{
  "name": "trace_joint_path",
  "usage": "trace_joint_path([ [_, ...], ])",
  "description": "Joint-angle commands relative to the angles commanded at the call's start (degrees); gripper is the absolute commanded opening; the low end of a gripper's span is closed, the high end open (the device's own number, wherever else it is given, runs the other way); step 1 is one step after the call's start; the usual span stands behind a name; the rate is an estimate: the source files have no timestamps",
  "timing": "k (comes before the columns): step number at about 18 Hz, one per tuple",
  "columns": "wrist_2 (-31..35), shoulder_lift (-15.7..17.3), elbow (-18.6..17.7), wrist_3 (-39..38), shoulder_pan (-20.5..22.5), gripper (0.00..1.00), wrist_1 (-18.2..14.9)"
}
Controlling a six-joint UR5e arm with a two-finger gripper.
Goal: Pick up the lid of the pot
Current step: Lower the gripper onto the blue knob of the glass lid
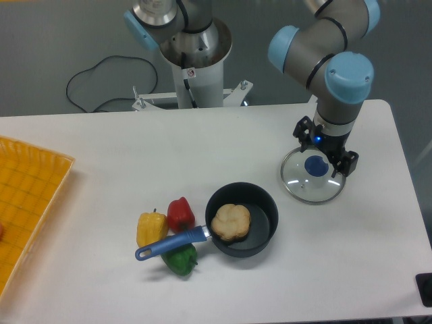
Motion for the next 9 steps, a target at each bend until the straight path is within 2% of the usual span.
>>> trace_joint_path([
  [5,0.35,-0.09,-1.58,3.69,1.23,1.0,1.14],
  [9,0.44,-0.09,-4.39,5.11,1.84,1.0,5.97],
])
